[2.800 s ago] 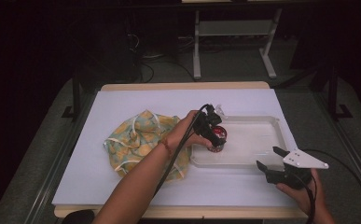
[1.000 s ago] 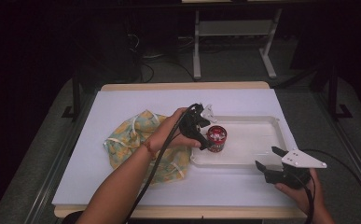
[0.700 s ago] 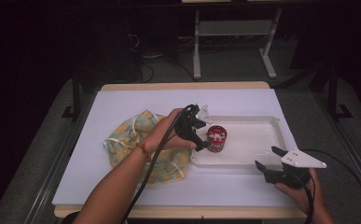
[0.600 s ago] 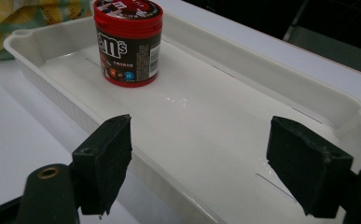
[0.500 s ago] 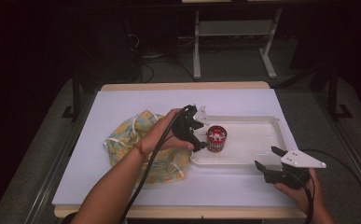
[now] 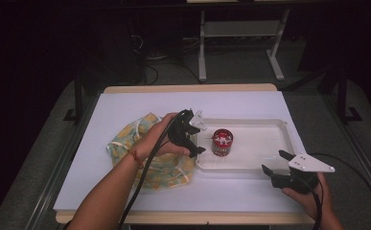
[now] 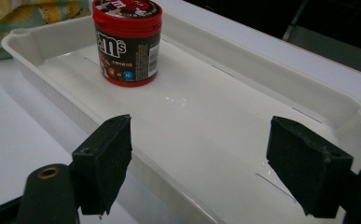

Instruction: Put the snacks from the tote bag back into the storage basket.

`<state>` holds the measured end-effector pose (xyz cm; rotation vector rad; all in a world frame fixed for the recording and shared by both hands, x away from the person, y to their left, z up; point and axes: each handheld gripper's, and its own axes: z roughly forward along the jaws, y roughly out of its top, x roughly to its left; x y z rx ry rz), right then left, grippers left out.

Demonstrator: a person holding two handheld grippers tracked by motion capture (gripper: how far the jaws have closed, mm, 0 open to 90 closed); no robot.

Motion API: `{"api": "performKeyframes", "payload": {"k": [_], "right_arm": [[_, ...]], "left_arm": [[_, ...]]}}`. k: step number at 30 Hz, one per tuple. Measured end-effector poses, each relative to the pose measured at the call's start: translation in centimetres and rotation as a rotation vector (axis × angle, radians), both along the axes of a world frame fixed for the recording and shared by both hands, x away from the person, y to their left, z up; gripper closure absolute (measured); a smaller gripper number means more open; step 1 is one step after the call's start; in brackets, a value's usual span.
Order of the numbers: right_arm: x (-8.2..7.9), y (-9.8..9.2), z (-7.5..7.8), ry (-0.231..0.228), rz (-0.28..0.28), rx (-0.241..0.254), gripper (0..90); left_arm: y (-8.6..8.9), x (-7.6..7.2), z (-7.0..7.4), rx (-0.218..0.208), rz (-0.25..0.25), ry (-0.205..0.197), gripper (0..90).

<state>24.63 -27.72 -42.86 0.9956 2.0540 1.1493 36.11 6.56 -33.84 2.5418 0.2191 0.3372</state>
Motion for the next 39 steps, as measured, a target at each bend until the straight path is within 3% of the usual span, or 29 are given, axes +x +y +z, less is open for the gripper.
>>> {"api": "performKeyframes", "payload": {"k": [39], "right_arm": [[0.1,0.1,-0.1,0.007,0.004,-0.005,21.6]], "left_arm": [[4.9,-0.8,-1.4,0.037,0.038,-0.03,20.5]]}}
